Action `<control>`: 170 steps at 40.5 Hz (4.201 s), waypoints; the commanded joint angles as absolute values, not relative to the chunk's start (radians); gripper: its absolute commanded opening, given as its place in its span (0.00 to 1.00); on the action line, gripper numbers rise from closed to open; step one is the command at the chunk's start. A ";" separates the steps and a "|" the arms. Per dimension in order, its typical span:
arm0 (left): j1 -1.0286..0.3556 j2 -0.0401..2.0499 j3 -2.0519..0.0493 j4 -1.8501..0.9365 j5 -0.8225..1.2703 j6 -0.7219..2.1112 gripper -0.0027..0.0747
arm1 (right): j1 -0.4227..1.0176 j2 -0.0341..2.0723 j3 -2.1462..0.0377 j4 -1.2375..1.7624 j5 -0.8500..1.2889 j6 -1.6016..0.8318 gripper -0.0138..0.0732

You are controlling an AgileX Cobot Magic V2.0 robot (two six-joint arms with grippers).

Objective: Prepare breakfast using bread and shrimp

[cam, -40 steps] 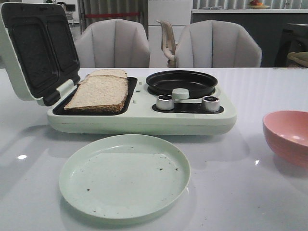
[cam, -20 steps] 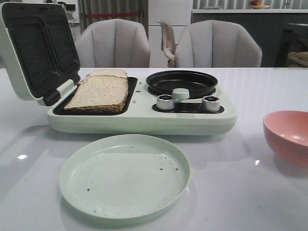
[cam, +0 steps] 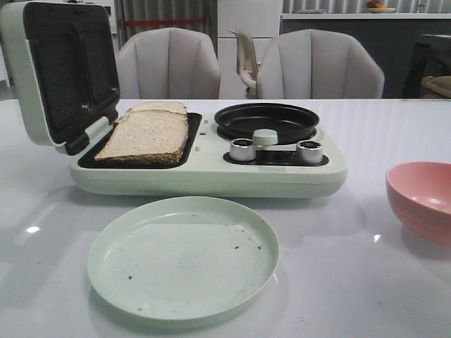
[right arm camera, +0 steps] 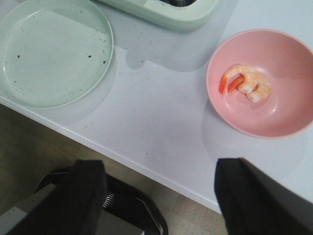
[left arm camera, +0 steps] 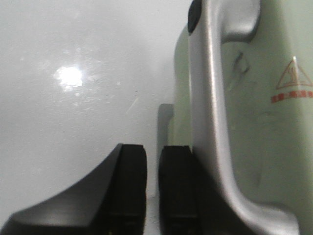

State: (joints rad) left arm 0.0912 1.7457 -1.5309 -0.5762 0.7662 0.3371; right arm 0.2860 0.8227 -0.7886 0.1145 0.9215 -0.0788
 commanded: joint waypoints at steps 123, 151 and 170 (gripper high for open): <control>-0.433 0.708 -0.728 -0.473 0.609 0.441 0.16 | -0.123 1.654 -0.988 0.030 0.437 -0.078 0.63; -0.433 0.708 -0.728 -0.477 0.609 0.441 0.16 | -0.024 1.582 -1.436 -0.082 0.671 -0.132 0.20; -0.433 0.708 -0.728 -0.477 0.609 0.441 0.16 | 0.409 1.700 -1.705 -1.058 0.734 0.261 0.21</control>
State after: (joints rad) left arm -0.4247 0.7098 -0.6974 -0.4463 0.6736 0.4398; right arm 0.3524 1.7188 -1.6510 -0.8055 0.7597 0.1474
